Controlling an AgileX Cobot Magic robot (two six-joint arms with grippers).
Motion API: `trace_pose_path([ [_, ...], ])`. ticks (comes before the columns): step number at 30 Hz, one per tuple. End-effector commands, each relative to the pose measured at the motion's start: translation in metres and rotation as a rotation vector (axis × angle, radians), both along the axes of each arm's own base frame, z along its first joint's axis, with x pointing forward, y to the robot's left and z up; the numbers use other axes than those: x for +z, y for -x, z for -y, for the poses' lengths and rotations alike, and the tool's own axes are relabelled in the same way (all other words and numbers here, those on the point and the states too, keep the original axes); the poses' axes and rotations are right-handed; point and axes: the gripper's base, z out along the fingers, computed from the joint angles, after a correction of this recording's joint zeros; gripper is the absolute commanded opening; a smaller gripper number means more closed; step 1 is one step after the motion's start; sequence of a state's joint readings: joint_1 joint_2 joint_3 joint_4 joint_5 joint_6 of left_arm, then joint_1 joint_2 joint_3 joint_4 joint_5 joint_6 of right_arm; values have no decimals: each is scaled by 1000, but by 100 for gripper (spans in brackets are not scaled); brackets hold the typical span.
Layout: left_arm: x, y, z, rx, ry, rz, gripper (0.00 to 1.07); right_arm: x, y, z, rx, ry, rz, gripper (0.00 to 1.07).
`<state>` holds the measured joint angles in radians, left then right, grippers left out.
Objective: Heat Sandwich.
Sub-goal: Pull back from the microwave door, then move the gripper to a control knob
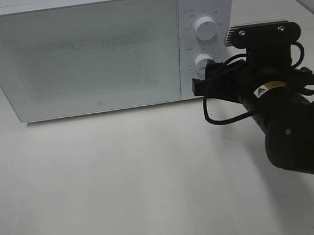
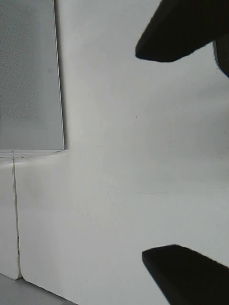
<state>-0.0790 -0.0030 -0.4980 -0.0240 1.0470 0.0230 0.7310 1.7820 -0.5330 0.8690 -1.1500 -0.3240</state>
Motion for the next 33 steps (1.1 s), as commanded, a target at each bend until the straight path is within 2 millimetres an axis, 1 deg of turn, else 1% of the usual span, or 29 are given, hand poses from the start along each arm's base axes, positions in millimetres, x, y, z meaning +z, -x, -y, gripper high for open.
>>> trace_pose_path([
  [1,-1,3,0,-1,12,31,102,-1,-6,-7,11,15,18,76],
  [6,-1,3,0,-1,12,31,102,-4,-15,-14,15,13,22,78],
  [7,-1,3,0,-1,12,31,102,-6,-21,-15,18,15,13,79],
  [10,-1,3,0,-1,12,31,102,-9,-27,-16,28,19,3,80],
  [12,-1,3,0,-1,12,31,102,-13,-34,-18,30,18,1,81],
  [13,-1,3,0,-1,12,31,102,-13,-34,-18,30,18,1,81],
  [17,-1,3,0,-1,12,31,102,-14,-45,-22,38,9,14,81],
  [18,-1,3,0,-1,12,31,102,-14,-45,-22,38,9,14,81],
  [22,-1,3,0,-1,12,31,102,-19,-55,-20,19,-7,15,80],
  [28,-1,3,0,-1,12,31,102,-24,-64,-21,19,1,17,79],
  [33,-1,3,0,-1,12,31,102,-29,-70,-25,17,-24,13,78],
])
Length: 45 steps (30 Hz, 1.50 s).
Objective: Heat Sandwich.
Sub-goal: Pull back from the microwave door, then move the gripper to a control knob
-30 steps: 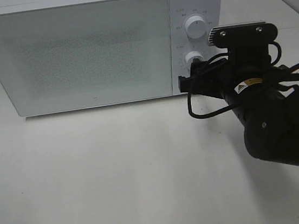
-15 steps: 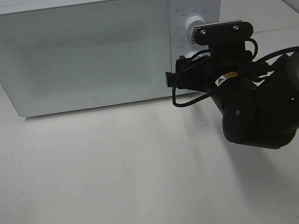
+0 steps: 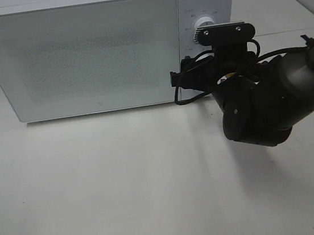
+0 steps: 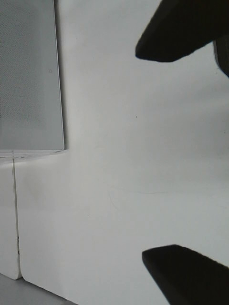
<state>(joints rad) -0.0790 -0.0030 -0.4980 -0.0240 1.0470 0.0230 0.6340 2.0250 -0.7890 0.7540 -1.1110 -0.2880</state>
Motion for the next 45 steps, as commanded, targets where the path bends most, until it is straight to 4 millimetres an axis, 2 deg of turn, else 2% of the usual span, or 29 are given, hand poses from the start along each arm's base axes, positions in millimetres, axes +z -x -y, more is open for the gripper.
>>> trace_pose_path([
  [1,-1,3,0,-1,12,31,102,-1,-5,-2,6,-17,8,78],
  [5,-1,3,0,-1,12,31,102,-7,-8,-5,11,-22,-12,76],
  [12,-1,3,0,-1,12,31,102,-5,-9,-5,2,-17,9,76],
  [17,-1,3,0,-1,12,31,102,-4,-8,-5,-2,-18,14,70],
  [21,-1,3,0,-1,12,31,102,-5,-8,-5,-2,-19,6,41],
  [22,-1,3,0,-1,12,31,102,-5,-8,-5,-2,-19,6,41],
  [23,-1,3,0,-1,12,31,102,-5,-8,-5,-2,-19,6,28],
  [26,-1,3,0,-1,12,31,102,-5,-8,-5,-1,-19,7,15],
  [38,-1,3,0,-1,12,31,102,-5,-8,-5,-2,-24,7,19],
  [45,-1,3,0,-1,12,31,102,-5,-8,-5,-21,-117,10,18],
])
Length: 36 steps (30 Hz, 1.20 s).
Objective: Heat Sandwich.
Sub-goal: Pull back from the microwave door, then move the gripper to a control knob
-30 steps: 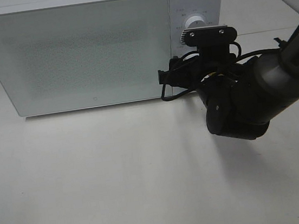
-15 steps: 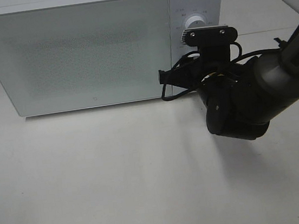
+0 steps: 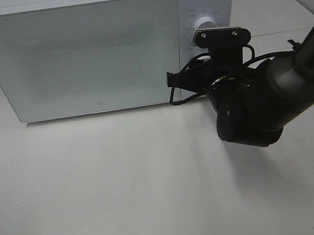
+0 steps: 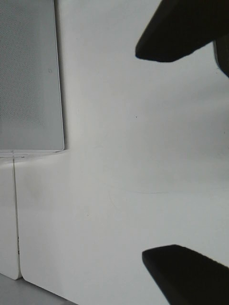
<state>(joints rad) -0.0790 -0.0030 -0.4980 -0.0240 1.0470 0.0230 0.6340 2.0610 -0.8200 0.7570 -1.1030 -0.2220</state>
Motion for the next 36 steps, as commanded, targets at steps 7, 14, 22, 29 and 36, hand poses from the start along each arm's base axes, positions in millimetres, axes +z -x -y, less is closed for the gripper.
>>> trace_pose_path([
  [7,-1,3,0,-1,12,31,102,3,-3,-1,-57,-299,21,18],
  [14,-1,3,0,-1,12,31,102,4,-3,-5,-74,-560,21,18],
  [22,-1,3,0,-1,12,31,102,7,-3,-9,-80,-829,22,18],
  [29,-1,3,0,-1,12,31,102,8,-3,-11,-102,-1056,11,18],
  [36,-1,3,0,-1,12,31,102,11,-4,-13,-126,-1334,7,18],
])
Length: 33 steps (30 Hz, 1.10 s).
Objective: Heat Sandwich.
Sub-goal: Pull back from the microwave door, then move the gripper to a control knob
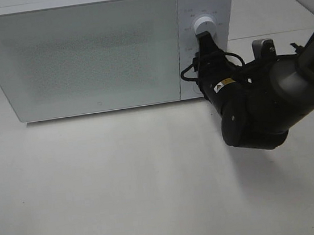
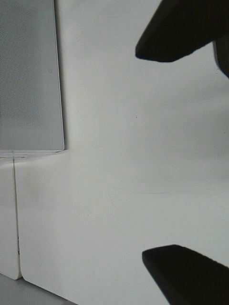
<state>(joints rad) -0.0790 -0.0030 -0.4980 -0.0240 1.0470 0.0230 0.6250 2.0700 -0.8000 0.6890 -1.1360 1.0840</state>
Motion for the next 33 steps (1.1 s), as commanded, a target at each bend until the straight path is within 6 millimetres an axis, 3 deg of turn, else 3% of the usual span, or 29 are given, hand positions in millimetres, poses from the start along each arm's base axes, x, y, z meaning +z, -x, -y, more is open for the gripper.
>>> trace_pose_path([
  [1,-1,3,0,-1,12,31,102,15,-5,-15,93,-127,88,18],
  [15,-1,3,0,-1,12,31,102,18,-6,-14,31,-474,109,18],
  [28,-1,3,0,-1,12,31,102,20,-6,-15,53,-448,128,20],
  [33,-1,3,0,-1,12,31,102,20,-6,-15,53,-439,129,26],
])
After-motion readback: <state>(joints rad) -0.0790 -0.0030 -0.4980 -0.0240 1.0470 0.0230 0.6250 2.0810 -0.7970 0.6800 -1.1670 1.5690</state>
